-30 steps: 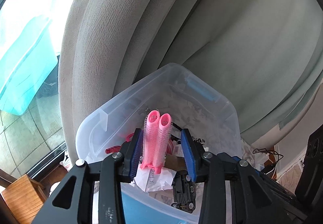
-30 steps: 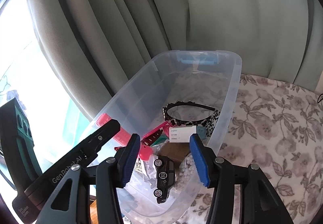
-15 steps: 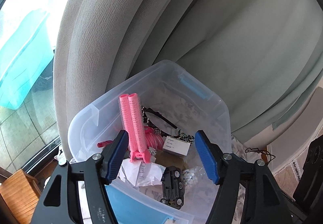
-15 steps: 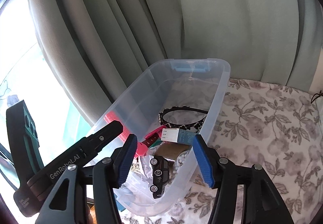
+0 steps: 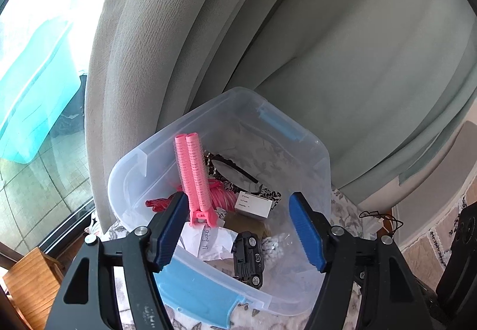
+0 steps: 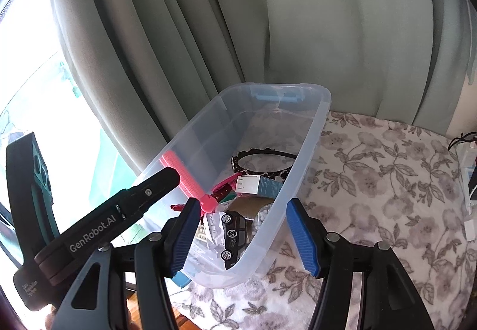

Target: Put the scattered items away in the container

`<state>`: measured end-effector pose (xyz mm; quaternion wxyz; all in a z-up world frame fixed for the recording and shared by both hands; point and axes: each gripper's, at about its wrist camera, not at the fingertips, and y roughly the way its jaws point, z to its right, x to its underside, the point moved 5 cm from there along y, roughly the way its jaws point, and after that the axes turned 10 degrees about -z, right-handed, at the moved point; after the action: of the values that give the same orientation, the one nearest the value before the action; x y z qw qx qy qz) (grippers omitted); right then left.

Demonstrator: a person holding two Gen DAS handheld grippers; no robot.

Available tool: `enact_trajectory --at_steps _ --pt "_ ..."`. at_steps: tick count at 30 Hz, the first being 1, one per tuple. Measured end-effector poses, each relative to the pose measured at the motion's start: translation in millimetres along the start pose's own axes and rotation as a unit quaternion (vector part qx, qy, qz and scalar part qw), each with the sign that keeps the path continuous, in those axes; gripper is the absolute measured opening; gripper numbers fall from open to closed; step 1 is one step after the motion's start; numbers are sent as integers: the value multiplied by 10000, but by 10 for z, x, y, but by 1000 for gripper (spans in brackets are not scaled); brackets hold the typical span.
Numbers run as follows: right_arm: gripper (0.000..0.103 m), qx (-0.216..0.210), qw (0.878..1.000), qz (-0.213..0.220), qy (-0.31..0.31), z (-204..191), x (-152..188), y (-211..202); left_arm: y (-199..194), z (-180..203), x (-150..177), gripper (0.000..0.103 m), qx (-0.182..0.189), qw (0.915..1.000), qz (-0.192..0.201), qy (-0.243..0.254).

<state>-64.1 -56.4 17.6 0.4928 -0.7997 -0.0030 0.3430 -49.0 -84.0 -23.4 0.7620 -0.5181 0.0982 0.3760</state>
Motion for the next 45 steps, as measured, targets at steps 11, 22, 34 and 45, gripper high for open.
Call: enact_trajectory --at_steps 11,22,34,45 --pt "67 222 9997 -109 80 40 127 -132 33 89 24 77 -48 9997 -144 206" --pt "79 216 9995 -72 215 129 219 -249 307 253 -514 78 -38 9987 -221 451" --pt "91 170 9997 -27 179 108 265 -377 213 265 -520 91 -403 9957 -70 825" --pt "103 181 9997 -77 127 83 325 -402 -33 38 -507 97 -535 9934 -145 1006"
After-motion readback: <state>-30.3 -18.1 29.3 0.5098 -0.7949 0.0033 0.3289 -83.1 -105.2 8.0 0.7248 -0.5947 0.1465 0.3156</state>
